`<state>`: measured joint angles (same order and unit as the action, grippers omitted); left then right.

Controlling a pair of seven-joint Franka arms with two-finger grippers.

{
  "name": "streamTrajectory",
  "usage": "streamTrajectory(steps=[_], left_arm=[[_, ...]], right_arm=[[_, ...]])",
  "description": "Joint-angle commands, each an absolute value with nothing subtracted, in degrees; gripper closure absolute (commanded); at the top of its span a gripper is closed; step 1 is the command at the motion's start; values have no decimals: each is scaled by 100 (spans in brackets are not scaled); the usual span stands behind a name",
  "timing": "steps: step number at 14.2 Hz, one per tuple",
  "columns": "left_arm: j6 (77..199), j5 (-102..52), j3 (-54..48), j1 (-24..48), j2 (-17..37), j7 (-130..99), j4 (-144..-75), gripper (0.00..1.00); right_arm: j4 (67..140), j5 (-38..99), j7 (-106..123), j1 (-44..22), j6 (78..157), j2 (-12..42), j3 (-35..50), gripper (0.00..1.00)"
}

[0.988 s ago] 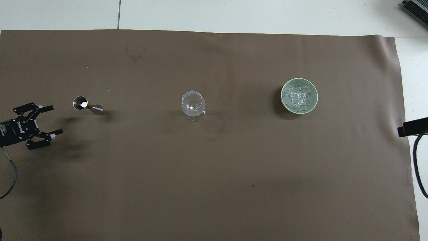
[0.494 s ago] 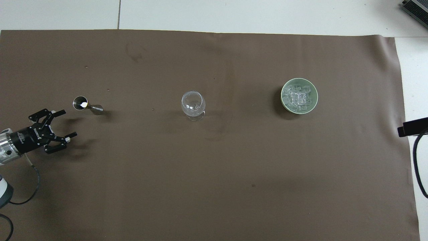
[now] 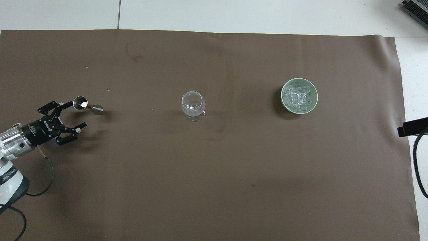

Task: Pour wine and add ice with both arms
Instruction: 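Move the left gripper toward the small silver jigger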

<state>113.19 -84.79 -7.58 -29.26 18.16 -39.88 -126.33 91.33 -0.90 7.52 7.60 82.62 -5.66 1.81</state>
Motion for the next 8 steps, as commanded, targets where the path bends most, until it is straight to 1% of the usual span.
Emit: streamTrajectory(steps=[1,8], left_arm=[[11505,-8841,-721,-2699,1854,-3841,-12665,0],[11812,-9079,-721,-2418,1889,-3762,-12674,0]], right_arm=[[9149,-18,809,773,8227,-624,185,0],[9149,-26,809,773,8227,-624,185,0]])
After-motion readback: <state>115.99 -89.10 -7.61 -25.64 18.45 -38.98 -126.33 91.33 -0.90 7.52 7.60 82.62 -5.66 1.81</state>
